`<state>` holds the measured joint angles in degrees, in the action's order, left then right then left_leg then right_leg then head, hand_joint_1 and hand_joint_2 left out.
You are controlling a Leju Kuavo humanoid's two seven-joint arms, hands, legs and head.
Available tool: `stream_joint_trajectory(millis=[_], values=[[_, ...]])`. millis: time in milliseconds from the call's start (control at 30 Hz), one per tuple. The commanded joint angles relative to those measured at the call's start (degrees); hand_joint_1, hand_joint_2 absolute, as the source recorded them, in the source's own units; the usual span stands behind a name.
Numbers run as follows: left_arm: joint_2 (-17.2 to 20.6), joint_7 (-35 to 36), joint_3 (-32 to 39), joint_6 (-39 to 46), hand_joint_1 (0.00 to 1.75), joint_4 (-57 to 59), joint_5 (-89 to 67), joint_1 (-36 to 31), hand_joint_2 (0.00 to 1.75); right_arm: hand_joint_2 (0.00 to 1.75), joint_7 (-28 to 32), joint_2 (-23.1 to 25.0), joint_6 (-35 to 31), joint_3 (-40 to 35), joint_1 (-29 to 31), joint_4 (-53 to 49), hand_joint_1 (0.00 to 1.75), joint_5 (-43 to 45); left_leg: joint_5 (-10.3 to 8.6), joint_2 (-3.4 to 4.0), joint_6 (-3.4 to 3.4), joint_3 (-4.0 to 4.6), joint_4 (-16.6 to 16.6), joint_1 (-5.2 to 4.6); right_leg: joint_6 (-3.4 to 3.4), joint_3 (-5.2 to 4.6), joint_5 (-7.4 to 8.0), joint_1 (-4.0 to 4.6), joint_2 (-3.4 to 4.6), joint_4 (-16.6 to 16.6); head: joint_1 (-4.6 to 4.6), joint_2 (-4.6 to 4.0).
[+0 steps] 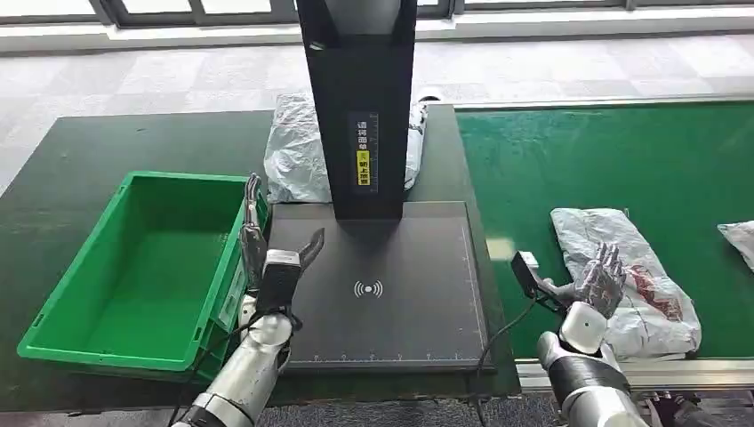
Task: Moved the parcel from conveyor to table for the left to box.
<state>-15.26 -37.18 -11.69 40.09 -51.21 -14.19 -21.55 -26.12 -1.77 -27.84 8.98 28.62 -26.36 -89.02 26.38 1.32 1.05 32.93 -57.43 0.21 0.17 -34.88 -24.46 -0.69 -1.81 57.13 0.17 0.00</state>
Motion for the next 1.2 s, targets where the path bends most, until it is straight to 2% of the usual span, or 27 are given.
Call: stream_joint_trajectory(millis=[33,200,300,400,767,833,867,1033,1200], values=[[0.59,-2.82,3.08,-0.09,0.00,2.80,-0.80,-1.97,1.75,1.75,-1.88,-2.31,3.19,-3.48,4.18,6.48,0.00,-0.98,0.02,0.05,-0.01,-0.08,0.03,0.02,-0.03,0.04,0.02,0.01,0.24,-0.04,0.00,-0.02],[0.83,-2.82,2.94,-0.09,0.00,2.21,0.00,-1.49,1.75,1.75,-3.85,-2.66,6.37,-4.29,3.96,6.27,0.00,-0.98,0.02,0.00,-0.01,-0.08,0.02,0.02,-0.02,0.06,0.02,0.01,0.20,-0.03,0.00,-0.02],[1.10,-2.82,1.59,-0.09,0.00,2.27,-1.42,-1.59,1.75,1.75,-5.54,-3.82,14.44,-5.16,2.83,6.32,0.00,-0.98,0.01,-0.05,-0.01,-0.05,0.01,0.02,-0.02,0.04,0.01,0.01,0.12,-0.03,0.00,-0.02],[0.98,-2.82,1.16,-0.09,0.00,3.31,0.31,-2.32,1.75,1.75,-5.77,-5.53,18.79,-6.60,1.56,7.06,0.00,-0.92,0.00,-0.13,-0.02,-0.12,0.05,0.03,-0.02,0.14,0.00,0.02,0.11,-0.08,0.00,0.00],[1.01,-2.82,1.15,-0.09,0.00,3.41,0.32,-2.38,1.75,1.75,-5.63,-5.64,19.44,-6.58,1.50,7.09,0.00,-0.98,0.01,-0.11,-0.03,-0.08,0.03,0.03,-0.03,0.08,0.01,-0.01,0.08,-0.07,0.00,0.00],[1.04,-2.82,1.39,-0.09,0.00,2.86,-0.53,-2.08,1.75,1.75,-3.96,-5.79,21.23,-5.99,1.45,7.12,0.03,-0.54,0.01,-0.13,-0.05,-0.11,0.04,0.04,-0.03,0.13,0.02,0.00,0.12,-0.11,0.00,0.00],[0.96,-2.82,1.75,-0.09,0.00,2.40,-0.94,-1.78,1.75,1.75,-3.23,-5.82,21.20,-5.75,1.34,7.14,1.75,-0.35,0.02,-0.06,-0.05,-0.08,0.02,0.01,-0.01,0.07,0.01,-0.03,0.10,-0.06,0.00,0.00],[0.99,-2.82,1.32,-0.09,0.00,2.16,0.20,-1.68,1.75,1.75,-1.57,-6.14,25.42,-5.63,-0.35,8.27,1.75,-0.44,0.02,-0.12,-0.06,-0.17,0.07,0.05,0.01,0.20,0.02,-0.02,0.12,-0.14,0.00,-0.02],[0.99,-2.82,2.50,-0.09,0.00,1.54,-0.81,-1.17,1.75,1.75,0.09,-5.77,22.96,-5.72,-1.39,6.90,1.75,-0.22,0.02,-0.16,-0.05,-0.17,0.06,0.07,0.00,0.21,0.01,-0.02,0.05,-0.15,0.00,0.00]])
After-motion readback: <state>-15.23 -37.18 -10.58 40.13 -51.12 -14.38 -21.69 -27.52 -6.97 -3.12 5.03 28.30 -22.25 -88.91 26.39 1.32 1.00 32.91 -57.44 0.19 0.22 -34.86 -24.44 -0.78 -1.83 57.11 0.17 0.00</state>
